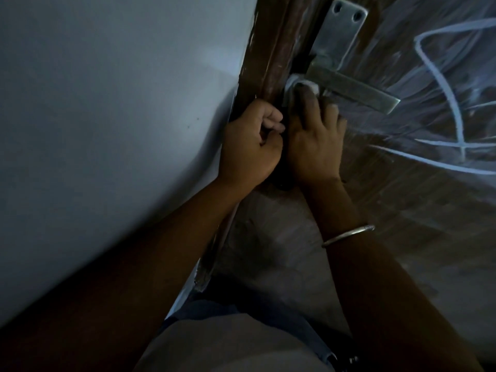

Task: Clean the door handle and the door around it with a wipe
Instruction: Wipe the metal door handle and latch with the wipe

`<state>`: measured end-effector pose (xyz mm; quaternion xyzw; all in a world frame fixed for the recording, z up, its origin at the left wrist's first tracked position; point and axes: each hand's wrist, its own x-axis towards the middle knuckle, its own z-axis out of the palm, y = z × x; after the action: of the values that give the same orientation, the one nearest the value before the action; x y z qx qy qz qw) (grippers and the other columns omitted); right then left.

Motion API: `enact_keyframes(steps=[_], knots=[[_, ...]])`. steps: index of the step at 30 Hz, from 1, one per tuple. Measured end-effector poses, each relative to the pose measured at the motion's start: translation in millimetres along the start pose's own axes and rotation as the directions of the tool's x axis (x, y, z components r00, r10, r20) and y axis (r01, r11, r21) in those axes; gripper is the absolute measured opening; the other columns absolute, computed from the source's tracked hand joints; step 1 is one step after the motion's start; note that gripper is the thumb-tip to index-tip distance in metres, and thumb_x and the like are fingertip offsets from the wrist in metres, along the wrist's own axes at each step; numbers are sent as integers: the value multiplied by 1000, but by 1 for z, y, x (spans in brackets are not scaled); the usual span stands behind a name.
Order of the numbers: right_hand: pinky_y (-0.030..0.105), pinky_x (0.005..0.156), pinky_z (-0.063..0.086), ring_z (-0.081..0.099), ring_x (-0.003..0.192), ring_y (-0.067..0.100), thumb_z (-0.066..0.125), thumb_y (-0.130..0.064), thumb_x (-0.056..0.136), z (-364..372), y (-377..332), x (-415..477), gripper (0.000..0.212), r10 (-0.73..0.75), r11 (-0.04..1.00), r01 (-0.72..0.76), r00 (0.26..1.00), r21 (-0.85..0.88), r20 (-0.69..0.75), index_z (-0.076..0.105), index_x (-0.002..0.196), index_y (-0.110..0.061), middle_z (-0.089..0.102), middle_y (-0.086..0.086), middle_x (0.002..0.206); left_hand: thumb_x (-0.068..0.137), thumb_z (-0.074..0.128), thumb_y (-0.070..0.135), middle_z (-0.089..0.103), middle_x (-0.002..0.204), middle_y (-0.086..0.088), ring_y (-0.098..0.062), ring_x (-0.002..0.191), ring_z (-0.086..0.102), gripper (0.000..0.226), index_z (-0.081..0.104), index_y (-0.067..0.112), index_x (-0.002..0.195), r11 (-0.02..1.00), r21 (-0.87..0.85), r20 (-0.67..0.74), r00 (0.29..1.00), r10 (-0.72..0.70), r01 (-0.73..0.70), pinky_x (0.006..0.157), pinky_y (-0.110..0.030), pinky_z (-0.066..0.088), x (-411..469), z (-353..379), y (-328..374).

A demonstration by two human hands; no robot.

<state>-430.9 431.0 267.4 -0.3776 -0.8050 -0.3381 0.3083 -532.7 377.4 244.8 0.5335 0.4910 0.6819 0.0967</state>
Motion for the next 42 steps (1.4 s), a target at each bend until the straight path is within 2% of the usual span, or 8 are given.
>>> enact_keyframes(steps=[11, 15, 18, 20, 22, 24, 29, 42], knots=[[47, 75, 50, 59, 104, 43, 42, -17, 89, 0, -4, -4, 42, 156, 988, -156, 988, -2, 6, 54, 126, 0, 57, 27, 123, 80, 53, 6, 61, 83, 3, -3, 73, 61, 13, 58, 4, 92, 999, -29, -37, 999, -22, 21, 67, -20, 55, -3, 2, -5], [48, 78, 53, 59, 99, 43, 46, -7, 92, 4, 13, -9, 33, 10, 984, -13, 1000, 176, 20, 55, 121, 5, 59, 27, 118, 79, 52, 6, 61, 83, 2, -4, 75, 62, 14, 58, 6, 92, 998, -32, -34, 998, -53, 52, 69, -26, 57, -4, 2, -3], [49, 94, 46, 52, 113, 36, 36, -18, 98, -1, 13, -14, 33, 183, 853, -209, 978, 478, 101, 50, 124, -5, 56, 22, 124, 80, 52, 8, 62, 84, 0, -10, 78, 64, 14, 58, 6, 93, 996, -47, -32, 997, -74, 73, 70, -33, 57, 1, 2, 6], [30, 102, 40, 47, 120, 21, 34, -31, 97, -2, 9, -10, 34, 285, 743, -306, 949, 595, 133, 46, 125, -15, 53, 13, 129, 80, 52, 10, 63, 85, 0, -9, 76, 64, 15, 57, 7, 94, 996, -39, -29, 996, -86, 85, 70, -29, 56, 7, 2, 15], [16, 99, 32, 40, 122, 4, 35, -39, 97, 1, 8, -10, 35, 318, 783, -322, 943, 531, 104, 41, 129, -26, 49, 0, 134, 81, 54, 8, 63, 86, 2, -4, 72, 62, 14, 57, 8, 95, 995, -9, -15, 995, -100, 100, 69, -21, 55, 10, 0, 21], [27, 92, 41, 47, 113, 3, 38, -37, 96, -5, 11, -8, 26, 259, 827, -271, 961, 492, 95, 44, 120, -32, 54, -7, 121, 82, 56, 5, 63, 87, 2, -2, 70, 60, 15, 57, 6, 96, 993, 24, 0, 994, -113, 113, 69, -17, 53, 11, -3, 26], [38, 65, 57, 68, 76, 37, 63, 1, 78, -30, 28, -7, 14, 0, 935, -12, 999, 356, 34, 66, 89, 9, 67, 26, 92, 82, 58, 1, 62, 89, 1, -5, 77, 59, 16, 58, 3, 97, 986, 73, 26, 988, -153, 151, 71, -11, 49, 19, -7, 44], [39, 81, 54, 66, 93, 39, 64, -6, 79, -80, 32, 79, 25, 54, 954, -56, 998, 295, 16, 66, 98, 10, 66, 28, 101, 80, 60, 14, 61, 83, 3, -11, 74, 60, 17, 56, 8, 95, 976, 114, 66, 979, -193, 185, 61, -13, 47, 42, -8, 79]])
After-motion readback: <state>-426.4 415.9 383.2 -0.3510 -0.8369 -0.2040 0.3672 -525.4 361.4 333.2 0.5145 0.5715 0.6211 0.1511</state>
